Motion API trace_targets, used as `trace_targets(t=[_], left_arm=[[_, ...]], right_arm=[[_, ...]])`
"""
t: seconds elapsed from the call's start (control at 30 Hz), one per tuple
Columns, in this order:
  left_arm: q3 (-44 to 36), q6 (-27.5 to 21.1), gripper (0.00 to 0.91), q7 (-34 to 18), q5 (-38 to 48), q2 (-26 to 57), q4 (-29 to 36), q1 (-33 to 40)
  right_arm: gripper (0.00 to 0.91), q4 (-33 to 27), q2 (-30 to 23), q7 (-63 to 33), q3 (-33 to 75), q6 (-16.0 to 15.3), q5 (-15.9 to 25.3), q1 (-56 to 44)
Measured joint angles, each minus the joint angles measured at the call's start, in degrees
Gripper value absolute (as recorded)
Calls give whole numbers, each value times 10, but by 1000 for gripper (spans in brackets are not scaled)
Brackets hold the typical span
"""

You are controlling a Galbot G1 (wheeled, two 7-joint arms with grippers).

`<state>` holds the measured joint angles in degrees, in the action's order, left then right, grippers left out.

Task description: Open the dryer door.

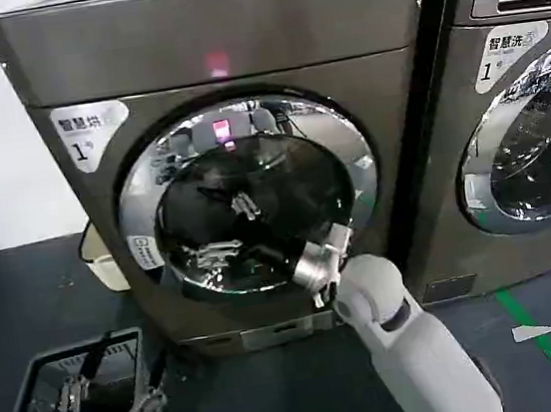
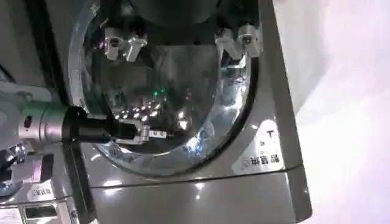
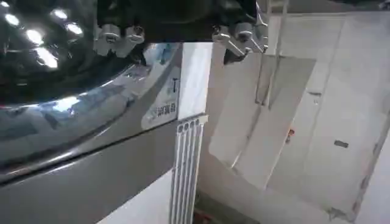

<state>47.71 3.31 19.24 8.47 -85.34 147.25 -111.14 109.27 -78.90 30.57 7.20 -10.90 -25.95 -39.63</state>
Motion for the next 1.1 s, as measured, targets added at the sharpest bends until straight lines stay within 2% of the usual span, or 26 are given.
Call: trace_targets(t=[0.43, 0.63, 0.83, 1.1], left_arm=[[-5, -20, 907, -5, -1, 2, 0, 2], [-5, -21, 907, 1, -11, 4, -1, 3], [-12, -34, 907, 15, 2, 3, -1, -4], [-13, -29, 907, 15, 0, 1, -1, -10]], right_arm=[[907, -28, 14, 78, 50, -14, 117, -72], [907, -46, 27, 113, 63, -14, 118, -81], [907, -66, 28, 117, 55, -9, 88, -64], [907, -117, 7, 128, 33, 11, 121, -20]])
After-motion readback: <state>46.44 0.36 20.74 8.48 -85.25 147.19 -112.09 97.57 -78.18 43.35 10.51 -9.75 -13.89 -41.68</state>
